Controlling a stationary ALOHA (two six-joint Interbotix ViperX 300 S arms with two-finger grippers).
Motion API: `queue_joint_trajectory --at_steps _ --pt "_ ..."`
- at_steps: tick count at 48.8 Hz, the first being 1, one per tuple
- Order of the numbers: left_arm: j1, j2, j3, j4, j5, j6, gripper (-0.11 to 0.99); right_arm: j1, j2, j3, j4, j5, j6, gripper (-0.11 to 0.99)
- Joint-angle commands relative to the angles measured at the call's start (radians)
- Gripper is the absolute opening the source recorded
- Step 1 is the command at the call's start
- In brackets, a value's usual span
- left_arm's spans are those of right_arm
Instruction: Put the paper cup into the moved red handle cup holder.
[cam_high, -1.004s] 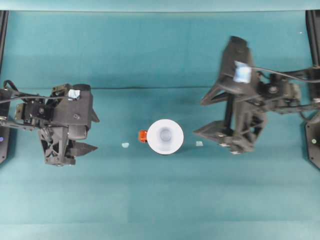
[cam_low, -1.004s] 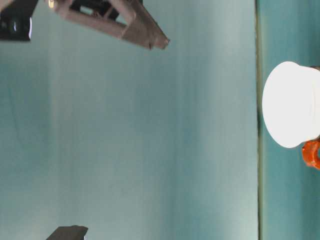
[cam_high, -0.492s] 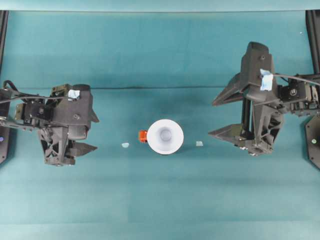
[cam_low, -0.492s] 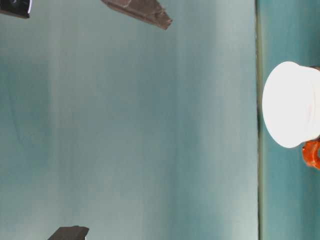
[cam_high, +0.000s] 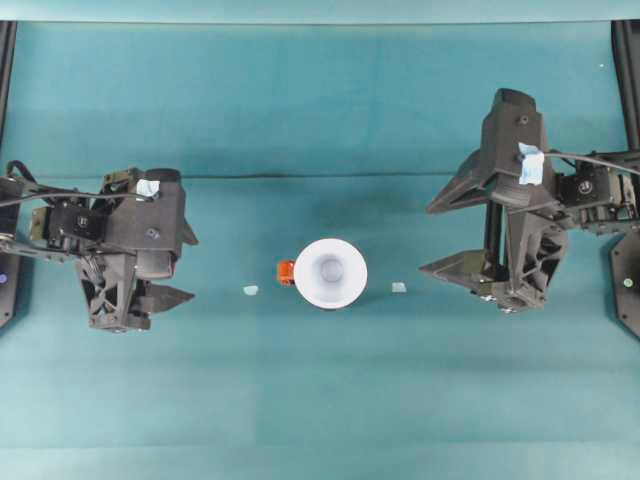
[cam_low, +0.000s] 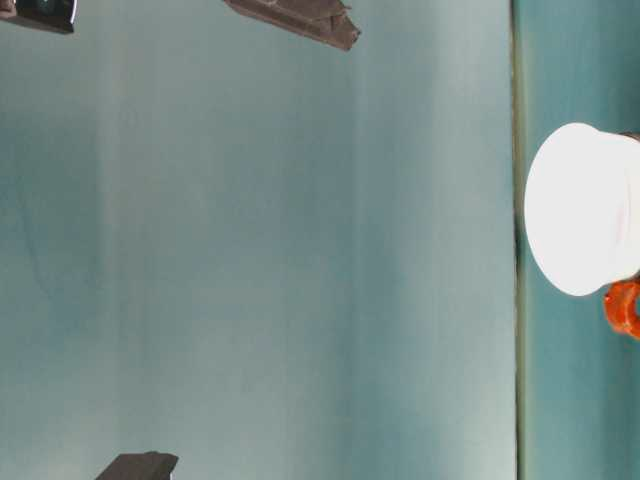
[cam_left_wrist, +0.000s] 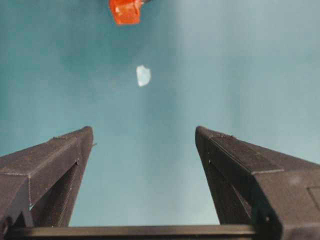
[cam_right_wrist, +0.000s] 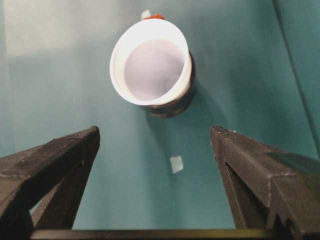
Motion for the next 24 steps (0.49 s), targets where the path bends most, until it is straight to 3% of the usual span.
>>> queue_joint_trajectory --at_steps 1,24 --pt "0.0 -0.009 -0.009 0.002 -0.006 -0.002 0.9 0.002 -0.012 -0.006 -0.002 -0.014 -0.006 0.93" --pt "0.0 -0.006 -0.009 0.002 -0.008 -0.002 0.9 0.003 -0.012 0.005 0.002 -0.017 -0.005 0.93"
